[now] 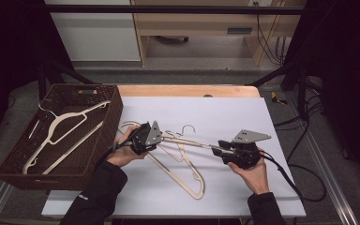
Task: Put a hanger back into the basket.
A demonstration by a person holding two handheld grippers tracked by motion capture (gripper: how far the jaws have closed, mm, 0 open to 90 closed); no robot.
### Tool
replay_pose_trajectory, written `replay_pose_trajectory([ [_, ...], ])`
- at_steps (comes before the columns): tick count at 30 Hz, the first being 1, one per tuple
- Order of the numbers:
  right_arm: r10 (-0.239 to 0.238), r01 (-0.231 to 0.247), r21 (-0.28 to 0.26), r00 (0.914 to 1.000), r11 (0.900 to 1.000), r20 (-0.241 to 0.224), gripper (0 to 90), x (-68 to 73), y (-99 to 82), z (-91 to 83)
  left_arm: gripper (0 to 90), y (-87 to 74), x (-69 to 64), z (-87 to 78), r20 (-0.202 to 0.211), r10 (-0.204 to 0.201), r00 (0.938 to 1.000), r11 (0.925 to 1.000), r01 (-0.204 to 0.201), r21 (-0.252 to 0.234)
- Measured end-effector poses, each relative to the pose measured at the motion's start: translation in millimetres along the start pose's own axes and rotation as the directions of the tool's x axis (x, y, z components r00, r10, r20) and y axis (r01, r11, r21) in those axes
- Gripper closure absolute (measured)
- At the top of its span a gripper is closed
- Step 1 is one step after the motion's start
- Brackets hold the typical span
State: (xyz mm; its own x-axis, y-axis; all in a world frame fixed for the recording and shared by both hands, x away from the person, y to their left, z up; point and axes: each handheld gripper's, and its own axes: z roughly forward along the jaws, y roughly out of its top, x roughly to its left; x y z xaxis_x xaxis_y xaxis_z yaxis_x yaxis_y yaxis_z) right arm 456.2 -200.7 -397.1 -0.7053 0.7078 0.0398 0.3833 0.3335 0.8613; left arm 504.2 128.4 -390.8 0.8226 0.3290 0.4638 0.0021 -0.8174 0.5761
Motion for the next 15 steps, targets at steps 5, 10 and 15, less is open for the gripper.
replay_pose_trajectory([
  [5,-0.006,0.010,-0.068,0.9983,0.9976,0.057,48.3,-2.9,0.1,-7.5,81.7,6.1,-5.3,-7.2,0.055,-0.030,0.9980,0.9992,0.031,-0.023],
  [10,0.018,-0.013,-0.084,0.9979,0.9964,0.062,44.3,-6.7,-1.3,-12.6,86.8,9.1,-6.4,-14.9,0.053,-0.071,0.9961,0.9973,0.072,-0.015],
  [15,0.037,-0.031,-0.099,0.9972,0.9946,0.065,39.0,-9.4,-2.9,-15.5,87.0,7.5,0.6,-28.8,0.094,-0.147,0.9847,0.9888,0.149,-0.013],
])
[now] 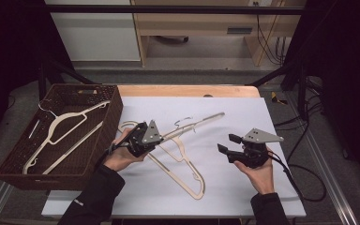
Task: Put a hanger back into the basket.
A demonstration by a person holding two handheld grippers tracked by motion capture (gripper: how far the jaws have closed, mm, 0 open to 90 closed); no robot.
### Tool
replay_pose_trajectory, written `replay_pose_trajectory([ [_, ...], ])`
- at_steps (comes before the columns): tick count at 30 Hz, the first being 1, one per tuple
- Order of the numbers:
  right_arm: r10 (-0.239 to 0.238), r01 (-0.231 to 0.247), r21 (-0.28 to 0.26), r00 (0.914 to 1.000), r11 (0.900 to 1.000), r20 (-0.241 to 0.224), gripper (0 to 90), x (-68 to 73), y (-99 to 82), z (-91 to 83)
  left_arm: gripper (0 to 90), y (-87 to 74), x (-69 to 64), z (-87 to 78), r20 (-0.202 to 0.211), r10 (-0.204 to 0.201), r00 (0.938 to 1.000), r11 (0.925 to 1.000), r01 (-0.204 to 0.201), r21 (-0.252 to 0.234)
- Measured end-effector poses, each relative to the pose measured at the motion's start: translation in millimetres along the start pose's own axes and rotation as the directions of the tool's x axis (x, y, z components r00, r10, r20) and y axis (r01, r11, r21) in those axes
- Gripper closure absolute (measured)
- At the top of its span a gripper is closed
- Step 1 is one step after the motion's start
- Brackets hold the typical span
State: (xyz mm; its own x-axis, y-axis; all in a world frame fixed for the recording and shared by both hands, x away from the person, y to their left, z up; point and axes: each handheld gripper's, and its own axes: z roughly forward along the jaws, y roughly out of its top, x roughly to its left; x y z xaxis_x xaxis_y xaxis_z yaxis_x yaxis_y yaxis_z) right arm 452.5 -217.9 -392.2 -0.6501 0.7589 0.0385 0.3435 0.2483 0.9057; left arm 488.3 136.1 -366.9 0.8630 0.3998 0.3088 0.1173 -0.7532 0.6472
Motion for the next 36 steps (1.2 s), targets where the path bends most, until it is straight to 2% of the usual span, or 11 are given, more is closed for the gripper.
replay_pose_trajectory([
  [4,0.015,-0.015,-0.004,0.9998,0.9999,0.008,35.6,-1.4,-1.3,-2.5,87.1,3.9,-7.1,-13.2,-0.046,-0.040,0.9982,0.9991,0.039,-0.013],
  [14,0.048,-0.048,-0.025,0.9988,0.9986,0.008,24.2,-4.6,-4.0,-12.1,87.1,21.2,-3.3,-75.0,-0.033,-0.123,0.9918,0.9886,0.120,-0.091],
  [20,0.076,-0.074,-0.039,0.9967,0.9965,0.031,16.8,-5.8,-5.1,-17.0,87.2,23.5,14.8,-110.9,-0.036,-0.171,0.9846,0.9772,0.165,-0.134],
  [22,0.087,-0.086,-0.041,0.9957,0.9955,0.031,15.2,-6.2,-5.7,-17.3,87.2,21.5,22.7,-123.0,-0.036,-0.178,0.9834,0.9759,0.171,-0.135],
  [23,0.088,-0.086,-0.040,0.9954,0.9955,0.037,14.5,-6.3,-6.1,-17.4,87.1,20.1,25.8,-128.2,-0.036,-0.194,0.9803,0.9711,0.187,-0.148],
  [26,0.089,-0.088,-0.037,0.9953,0.9955,0.039,13.2,-7.1,-6.7,-17.8,87.1,14.2,36.7,-142.8,-0.032,-0.212,0.9768,0.9668,0.205,-0.153],
  [28,0.089,-0.088,-0.035,0.9952,0.9955,0.041,12.4,-7.2,-6.8,-17.9,87.1,8.5,45.2,-152.0,-0.038,-0.230,0.9724,0.9633,0.222,-0.151],
  [30,0.090,-0.089,-0.036,0.9950,0.9954,0.043,11.5,-7.0,-6.8,-17.8,87.1,1.3,53.0,-159.9,-0.052,-0.260,0.9641,0.9554,0.249,-0.158],
  [31,0.090,-0.089,-0.037,0.9949,0.9954,0.044,10.8,-6.9,-6.8,-17.8,87.1,-4.0,58.6,-165.6,-0.063,-0.262,0.9631,0.9568,0.250,-0.148],
  [33,0.090,-0.088,-0.034,0.9949,0.9955,0.046,10.0,-7.0,-6.8,-18.5,87.1,-12.7,66.3,-172.9,-0.072,-0.282,0.9566,0.9512,0.269,-0.150],
  [36,0.089,-0.088,-0.034,0.9946,0.9956,0.052,9.0,-7.2,-6.8,-18.7,87.2,-25.5,76.1,-182.4,-0.088,-0.299,0.9502,0.9486,0.286,-0.136],
])
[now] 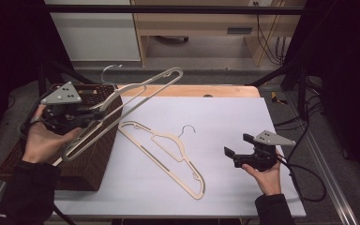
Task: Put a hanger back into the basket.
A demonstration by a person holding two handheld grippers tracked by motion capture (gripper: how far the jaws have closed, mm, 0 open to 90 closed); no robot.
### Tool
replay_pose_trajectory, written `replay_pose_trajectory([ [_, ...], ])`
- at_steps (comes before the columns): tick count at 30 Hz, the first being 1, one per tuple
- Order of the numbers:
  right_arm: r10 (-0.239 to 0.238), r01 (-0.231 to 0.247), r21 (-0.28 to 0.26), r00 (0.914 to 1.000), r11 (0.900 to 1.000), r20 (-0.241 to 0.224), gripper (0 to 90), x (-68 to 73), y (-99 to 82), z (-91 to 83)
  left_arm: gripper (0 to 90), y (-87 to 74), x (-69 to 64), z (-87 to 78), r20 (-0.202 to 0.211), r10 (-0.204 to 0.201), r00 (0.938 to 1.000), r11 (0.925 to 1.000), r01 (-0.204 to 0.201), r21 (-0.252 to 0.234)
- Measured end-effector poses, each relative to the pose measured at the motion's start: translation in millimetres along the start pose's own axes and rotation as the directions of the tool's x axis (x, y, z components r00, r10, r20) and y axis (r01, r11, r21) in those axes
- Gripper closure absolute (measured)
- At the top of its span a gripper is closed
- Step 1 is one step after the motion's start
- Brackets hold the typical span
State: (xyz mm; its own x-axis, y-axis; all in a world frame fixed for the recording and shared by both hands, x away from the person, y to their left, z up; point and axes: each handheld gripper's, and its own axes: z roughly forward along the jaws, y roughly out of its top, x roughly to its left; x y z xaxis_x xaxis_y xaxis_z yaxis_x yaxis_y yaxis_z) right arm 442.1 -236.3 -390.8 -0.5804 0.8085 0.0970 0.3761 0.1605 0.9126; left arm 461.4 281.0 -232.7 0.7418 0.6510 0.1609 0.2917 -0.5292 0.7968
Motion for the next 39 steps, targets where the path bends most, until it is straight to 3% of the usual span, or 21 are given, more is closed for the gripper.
replay_pose_trajectory([
  [1,0.000,0.000,0.000,1.0000,1.0000,0.000,9.0,0.0,0.0,0.0,87.1,0.0,0.0,0.0,0.000,0.000,1.0000,1.0000,0.000,0.000],
  [2,-0.001,0.001,0.002,1.0000,1.0000,0.003,8.5,0.0,-0.1,0.1,87.1,-8.2,11.9,-7.1,-0.023,-0.015,0.9996,0.9998,0.016,0.014],
  [4,0.000,-0.001,0.001,1.0000,1.0000,0.005,8.3,0.3,-0.1,0.6,87.1,-16.8,23.7,-12.5,-0.044,-0.024,0.9987,0.9994,0.025,0.025],
  [9,-0.004,0.004,0.012,1.0000,0.9999,0.007,7.9,0.6,-0.8,2.3,87.1,-43.1,51.0,-19.8,-0.067,-0.075,0.9949,0.9959,0.078,0.044],
  [14,-0.005,0.005,0.019,0.9999,0.9998,0.011,7.6,1.1,-1.3,4.5,87.1,-69.1,70.7,-25.8,-0.089,-0.125,0.9881,0.9882,0.132,0.078],
  [23,-0.010,0.010,0.028,0.9999,0.9996,0.008,7.3,1.3,-2.0,6.3,87.1,-106.3,92.9,-41.5,-0.126,-0.187,0.9744,0.9755,0.199,0.094],
  [29,-0.009,0.008,0.033,0.9999,0.9994,0.010,7.3,2.0,-2.4,8.1,87.1,-114.8,102.9,-50.7,-0.123,-0.219,0.9680,0.9729,0.226,0.048],
  [33,-0.008,0.007,0.035,0.9999,0.9993,0.008,7.3,2.3,-2.6,8.5,87.1,-114.6,105.5,-46.2,-0.148,-0.207,0.9670,0.9729,0.220,0.072],
  [39,-0.010,0.010,0.040,0.9999,0.9992,0.007,7.2,2.4,-2.9,9.0,87.1,-124.9,113.0,-33.8,-0.151,-0.232,0.9609,0.9618,0.250,0.112],
])
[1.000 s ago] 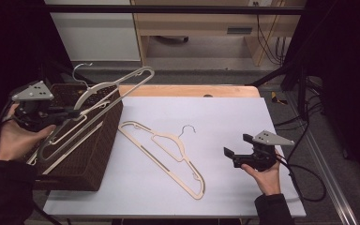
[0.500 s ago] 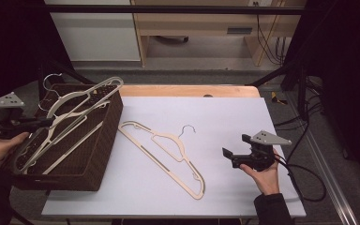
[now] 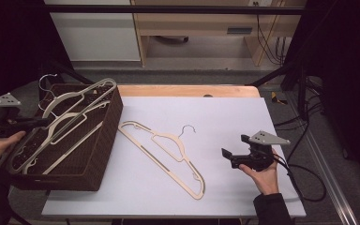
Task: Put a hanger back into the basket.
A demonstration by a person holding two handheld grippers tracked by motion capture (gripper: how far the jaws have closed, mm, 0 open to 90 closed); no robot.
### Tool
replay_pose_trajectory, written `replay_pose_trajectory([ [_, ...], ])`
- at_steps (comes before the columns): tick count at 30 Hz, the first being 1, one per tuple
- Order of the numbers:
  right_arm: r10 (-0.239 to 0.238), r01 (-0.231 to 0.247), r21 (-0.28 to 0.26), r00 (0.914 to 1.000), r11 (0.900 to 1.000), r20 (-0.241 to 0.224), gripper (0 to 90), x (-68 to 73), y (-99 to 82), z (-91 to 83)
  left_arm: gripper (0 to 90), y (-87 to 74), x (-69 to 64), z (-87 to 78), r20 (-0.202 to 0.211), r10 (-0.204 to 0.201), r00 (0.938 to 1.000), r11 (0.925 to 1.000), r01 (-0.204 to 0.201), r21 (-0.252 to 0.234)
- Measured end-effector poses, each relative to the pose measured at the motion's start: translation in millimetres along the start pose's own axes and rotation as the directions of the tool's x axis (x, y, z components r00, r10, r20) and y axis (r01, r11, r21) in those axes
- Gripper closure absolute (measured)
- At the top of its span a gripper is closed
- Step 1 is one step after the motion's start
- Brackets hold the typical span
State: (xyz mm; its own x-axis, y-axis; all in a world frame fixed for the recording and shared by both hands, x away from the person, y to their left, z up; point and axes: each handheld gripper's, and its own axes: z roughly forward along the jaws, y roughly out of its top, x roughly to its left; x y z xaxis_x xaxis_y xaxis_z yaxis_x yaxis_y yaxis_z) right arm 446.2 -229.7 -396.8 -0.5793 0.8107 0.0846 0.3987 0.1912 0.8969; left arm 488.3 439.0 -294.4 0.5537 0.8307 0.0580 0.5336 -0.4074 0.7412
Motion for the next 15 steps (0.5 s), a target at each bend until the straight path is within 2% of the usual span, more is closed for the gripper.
replay_pose_trajectory([
  [7,-0.005,0.005,0.003,1.0000,1.0000,-0.001,7.3,-0.2,-0.4,0.5,87.0,-15.4,7.8,16.8,0.004,-0.050,0.9988,0.9981,0.049,0.038],
  [10,-0.004,0.004,0.005,1.0000,1.0000,0.001,7.3,0.3,-0.7,1.8,86.8,-18.1,5.4,27.5,0.034,-0.058,0.9977,0.9965,0.056,0.062],
  [12,-0.003,0.003,0.008,1.0000,1.0000,0.000,7.3,0.7,-0.8,2.0,86.7,-18.8,2.6,36.5,0.040,-0.058,0.9975,0.9940,0.054,0.095],
  [15,-0.003,0.003,0.007,1.0000,1.0000,0.000,7.4,0.6,-0.7,1.6,86.6,-23.2,2.3,48.3,0.054,-0.083,0.9951,0.9886,0.075,0.130],
])
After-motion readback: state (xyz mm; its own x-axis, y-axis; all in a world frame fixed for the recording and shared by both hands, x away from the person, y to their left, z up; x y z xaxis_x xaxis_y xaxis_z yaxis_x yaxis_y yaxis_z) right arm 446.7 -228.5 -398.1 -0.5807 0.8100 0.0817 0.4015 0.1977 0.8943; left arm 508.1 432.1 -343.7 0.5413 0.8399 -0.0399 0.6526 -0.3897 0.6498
